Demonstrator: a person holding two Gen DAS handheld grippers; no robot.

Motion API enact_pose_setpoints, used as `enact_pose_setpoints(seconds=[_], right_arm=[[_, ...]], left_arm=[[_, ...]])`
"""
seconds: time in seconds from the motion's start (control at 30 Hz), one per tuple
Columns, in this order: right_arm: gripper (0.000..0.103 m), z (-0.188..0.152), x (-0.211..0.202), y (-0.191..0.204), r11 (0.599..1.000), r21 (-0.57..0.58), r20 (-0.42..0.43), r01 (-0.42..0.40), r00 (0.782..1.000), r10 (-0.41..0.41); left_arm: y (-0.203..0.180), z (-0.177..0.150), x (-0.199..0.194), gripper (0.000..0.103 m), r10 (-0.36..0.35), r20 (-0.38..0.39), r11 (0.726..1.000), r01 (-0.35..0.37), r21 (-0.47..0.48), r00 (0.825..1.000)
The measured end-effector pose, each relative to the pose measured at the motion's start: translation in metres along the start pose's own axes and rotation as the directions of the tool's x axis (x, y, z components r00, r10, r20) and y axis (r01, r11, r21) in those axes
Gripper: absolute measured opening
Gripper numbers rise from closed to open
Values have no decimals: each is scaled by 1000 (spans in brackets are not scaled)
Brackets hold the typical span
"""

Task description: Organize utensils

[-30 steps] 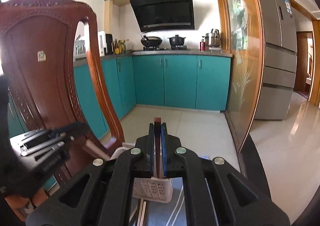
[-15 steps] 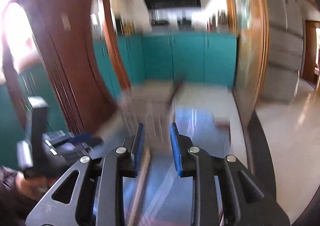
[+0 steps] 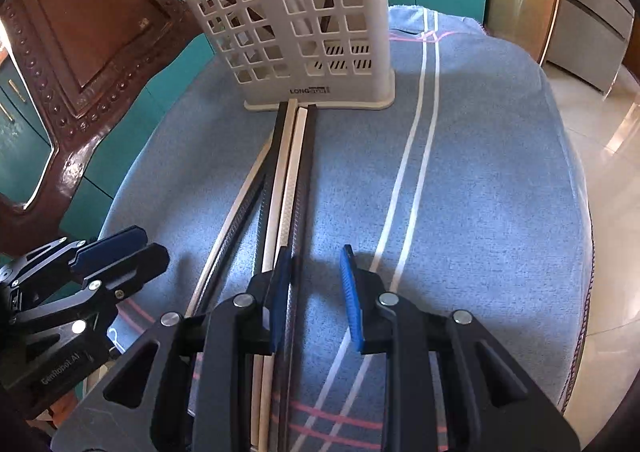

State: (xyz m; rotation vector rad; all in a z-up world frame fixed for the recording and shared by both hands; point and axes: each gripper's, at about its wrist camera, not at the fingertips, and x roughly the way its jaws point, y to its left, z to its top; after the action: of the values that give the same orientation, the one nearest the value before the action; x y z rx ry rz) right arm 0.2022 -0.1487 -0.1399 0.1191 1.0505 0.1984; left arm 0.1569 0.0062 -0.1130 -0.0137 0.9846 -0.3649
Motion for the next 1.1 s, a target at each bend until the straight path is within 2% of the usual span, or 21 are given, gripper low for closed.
enact_pose_setpoints(seconds=[0.1, 0.2, 0.4, 0.67, 0.8, 0.9, 0.93, 1.07, 1.1], right_arm=[[25, 3, -1, 5, 998, -31, -7, 55, 998, -55], [26, 2, -6, 0, 993, -2, -17, 120, 993, -120], [26, -8, -13, -16, 994, 31, -6, 102, 995, -102], [28, -6, -11, -8, 990, 0, 17, 140, 990, -140], [27, -6, -10, -9, 991, 12, 20, 135, 991, -135], [11, -6, -10, -9, 987, 14, 18, 157, 987, -157], [10, -5, -11, -12, 988, 24, 13, 154, 988, -154], [8, -5, -14, -23, 991, 74, -1, 108, 994, -108], [8, -6, -15, -26, 991, 84, -5, 106, 994, -106]], left_arm=[[-6, 2, 7, 31, -8, -11, 1000, 8, 8, 1000], [-10, 5, 13, 31, -25, -23, 1000, 25, 9, 999], [-20, 5, 30, 31, -24, -63, 999, 26, 30, 998], [-25, 6, 40, 33, -17, -65, 999, 19, 37, 998], [-24, 4, 38, 23, -21, -60, 999, 23, 33, 998], [-23, 4, 36, 13, -30, -57, 999, 32, 34, 998], [-23, 3, 35, 10, -27, -55, 999, 29, 37, 998], [-16, 2, 31, 10, -19, -49, 1000, 19, 16, 999], [-13, 2, 30, 7, -17, -47, 1000, 18, 8, 999]])
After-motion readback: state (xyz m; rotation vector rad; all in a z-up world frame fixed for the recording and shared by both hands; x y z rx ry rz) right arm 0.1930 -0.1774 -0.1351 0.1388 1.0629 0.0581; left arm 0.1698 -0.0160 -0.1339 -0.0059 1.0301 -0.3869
